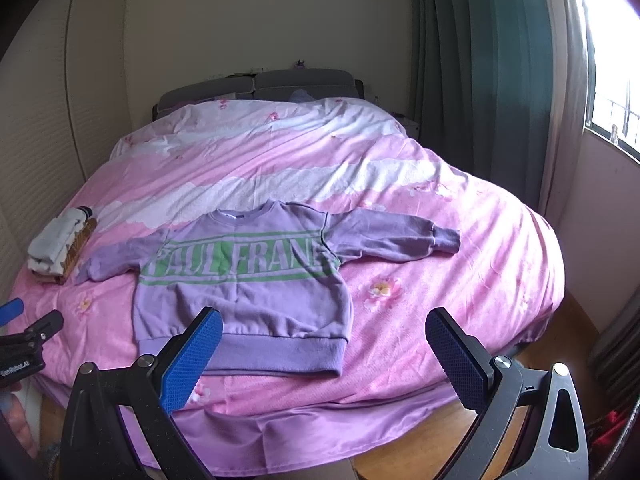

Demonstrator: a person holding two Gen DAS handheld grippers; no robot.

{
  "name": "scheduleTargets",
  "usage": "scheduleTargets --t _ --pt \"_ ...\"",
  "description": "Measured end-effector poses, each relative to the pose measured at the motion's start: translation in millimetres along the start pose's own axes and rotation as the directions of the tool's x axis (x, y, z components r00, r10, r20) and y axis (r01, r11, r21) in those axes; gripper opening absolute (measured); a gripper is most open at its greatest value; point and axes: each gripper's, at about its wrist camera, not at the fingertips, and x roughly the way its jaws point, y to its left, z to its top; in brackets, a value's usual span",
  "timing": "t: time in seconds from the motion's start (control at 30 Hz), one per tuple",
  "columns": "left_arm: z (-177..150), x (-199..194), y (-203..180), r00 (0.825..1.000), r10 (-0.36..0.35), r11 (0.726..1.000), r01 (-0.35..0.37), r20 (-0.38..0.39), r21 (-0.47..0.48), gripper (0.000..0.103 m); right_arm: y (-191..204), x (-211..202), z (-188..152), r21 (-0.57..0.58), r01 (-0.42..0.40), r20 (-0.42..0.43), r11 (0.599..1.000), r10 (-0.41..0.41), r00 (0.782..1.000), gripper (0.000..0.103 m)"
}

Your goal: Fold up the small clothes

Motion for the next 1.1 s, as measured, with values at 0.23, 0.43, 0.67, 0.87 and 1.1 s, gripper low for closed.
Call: scheduleTargets --t 0.23,0.43,0.67,0.87,1.1 --pt "2.3 14.2 -4.3 0.999 -0.013 1.000 0.013 -0.042 -0.001 0.103 -0.5 3.6 -0.3 -0.005 0.001 -0.003 1.000 -0.001 1.000 0.103" --pt "2.5 20.4 -9.1 0.998 -0.016 1.000 0.017 -0.058 0.006 0.103 0.8 13.8 2.7 0.004 -0.003 -0.025 1.000 0.003 1.000 0.103" --pt "2.5 24.2 -9.4 0.997 -0.028 1.000 0.028 -0.065 0.004 0.103 0.6 20.4 2.7 0.013 -0.003 -0.050 1.000 0.004 0.999 0.103" --pt "3.6 26.0 -8.9 0.998 -0.023 1.000 0.023 -0.064 -0.001 0.103 0.0 20.8 3.5 0.014 -0.005 -0.050 1.000 0.005 0.999 0.103" --pt "3.5 26.5 -5.9 0.998 -0.022 1.000 0.022 -0.066 -0.003 0.103 -0.1 20.8 3.5 0.015 -0.006 -0.052 1.000 0.007 0.999 0.103"
